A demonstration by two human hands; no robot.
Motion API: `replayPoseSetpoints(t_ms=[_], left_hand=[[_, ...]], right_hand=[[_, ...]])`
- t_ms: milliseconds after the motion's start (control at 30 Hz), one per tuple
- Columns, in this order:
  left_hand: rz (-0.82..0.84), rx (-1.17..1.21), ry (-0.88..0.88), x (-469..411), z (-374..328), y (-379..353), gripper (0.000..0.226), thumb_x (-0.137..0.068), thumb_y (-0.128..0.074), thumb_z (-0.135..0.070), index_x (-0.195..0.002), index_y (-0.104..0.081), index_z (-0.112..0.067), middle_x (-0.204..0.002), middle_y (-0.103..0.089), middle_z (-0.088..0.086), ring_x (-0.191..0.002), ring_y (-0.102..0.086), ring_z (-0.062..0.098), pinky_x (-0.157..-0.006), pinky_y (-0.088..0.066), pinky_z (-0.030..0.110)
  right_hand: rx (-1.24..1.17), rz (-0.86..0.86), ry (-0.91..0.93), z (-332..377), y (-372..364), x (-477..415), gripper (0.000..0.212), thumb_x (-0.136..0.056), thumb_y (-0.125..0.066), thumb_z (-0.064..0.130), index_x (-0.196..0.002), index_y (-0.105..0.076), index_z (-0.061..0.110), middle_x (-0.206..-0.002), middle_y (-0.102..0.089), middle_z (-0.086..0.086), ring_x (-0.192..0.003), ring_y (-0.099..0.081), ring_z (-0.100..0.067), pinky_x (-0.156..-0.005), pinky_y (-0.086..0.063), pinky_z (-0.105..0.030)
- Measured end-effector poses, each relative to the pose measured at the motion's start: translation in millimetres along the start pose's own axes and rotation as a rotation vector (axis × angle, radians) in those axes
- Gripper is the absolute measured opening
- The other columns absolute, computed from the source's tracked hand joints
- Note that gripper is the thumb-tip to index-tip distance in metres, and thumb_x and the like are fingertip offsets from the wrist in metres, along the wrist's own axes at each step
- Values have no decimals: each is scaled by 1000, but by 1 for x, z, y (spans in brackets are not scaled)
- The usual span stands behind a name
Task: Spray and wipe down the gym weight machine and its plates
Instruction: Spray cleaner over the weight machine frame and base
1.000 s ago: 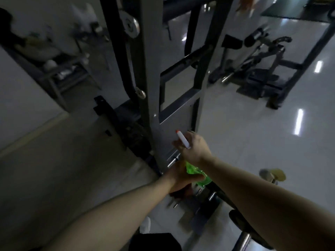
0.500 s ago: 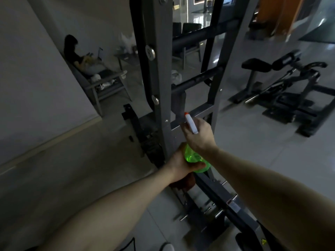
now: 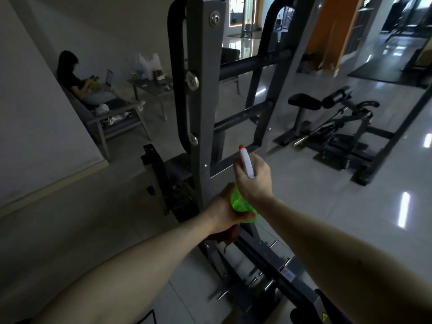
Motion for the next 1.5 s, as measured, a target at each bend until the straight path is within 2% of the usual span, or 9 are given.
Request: replayPoseSetpoints(t_ms=[100,267,767,867,967,1100,1233,1433,1500], left_hand=[[93,2,44,1,11,-15,101,-73,-86,-44,-153,-25,-41,-145,-50,-16,-127,-49,2,-106,-45,24],[195,32,58,18,36,-41,103,-82,-84,-24,-158,-17,-33,-135,-40,-22,-127,-43,1,-79,-30,-7],[536,-78,381,24,175,-104,77,-79,-81,-42,-146,-46,-25,-135,-57,-8,-124,-53,5,-108,-44,26],[931,-466,323,13,184,-137,97,-56,-86,-25,-142,-43,-11,-125,-57,10,-118,-54,23,-108,-43,32],[1329,-604,759,16,199,-165,103,-34,-79,-11,-125,-34,10,-106,-43,30,-118,-42,44,-119,-30,45],[1049,-750,435,-2,241,-174,61,-79,-80,-28,-104,-40,11,-100,-42,28,-118,-46,28,-115,-36,32],[531,24,594,8,307,-178,52,-83,-83,-30,-127,-55,-28,-110,-62,-15,-93,-57,-9,-84,-48,9],[521,120,552,-4,383,-220,62,-83,-82,-31,-136,-52,-18,-105,-59,-20,-101,-61,-2,-89,-47,12],[612,102,543,-8,395,-238,72,-76,-80,-42,-137,-49,-17,-113,-61,-9,-113,-61,11,-104,-49,30]], right_hand=[[67,29,-16,-14,-6,12,19,-89,-66,44,-89,-58,27,-86,-57,5,-75,-58,-13,-67,-51,-33],[195,114,-132,-51,-22,35,22,-91,-68,42,-87,-58,23,-85,-57,2,-75,-57,-15,-65,-49,-34],[251,231,-450,-191,-106,103,18,-88,-70,34,-85,-58,21,-86,-54,4,-75,-56,-15,-66,-50,-34],[325,253,-498,-220,-121,113,14,-90,-67,35,-96,-59,25,-88,-56,7,-77,-56,-14,-69,-48,-33],[320,246,-519,-248,-136,121,13,-93,-65,37,-95,-57,27,-87,-54,8,-75,-53,-9,-67,-45,-28],[275,251,-538,-285,-163,128,20,-94,-66,39,-99,-63,20,-93,-55,3,-80,-54,-13,-72,-51,-31],[277,321,-701,-335,-188,138,15,-96,-63,38,-98,-61,24,-91,-60,3,-77,-60,-14,-74,-59,-37],[232,342,-713,-394,-220,150,15,-96,-66,36,-101,-57,25,-96,-54,4,-78,-52,-9,-67,-42,-23],[231,335,-706,-409,-226,157,17,-95,-67,35,-103,-55,26,-97,-52,5,-77,-49,-8,-67,-39,-22]])
Point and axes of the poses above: each hand's wrist, its own x-axis away from the middle knuckle, its own y-axis out of the back of the hand, z = x × y, the point moved 3 cm from there along -x, towards the middle knuckle
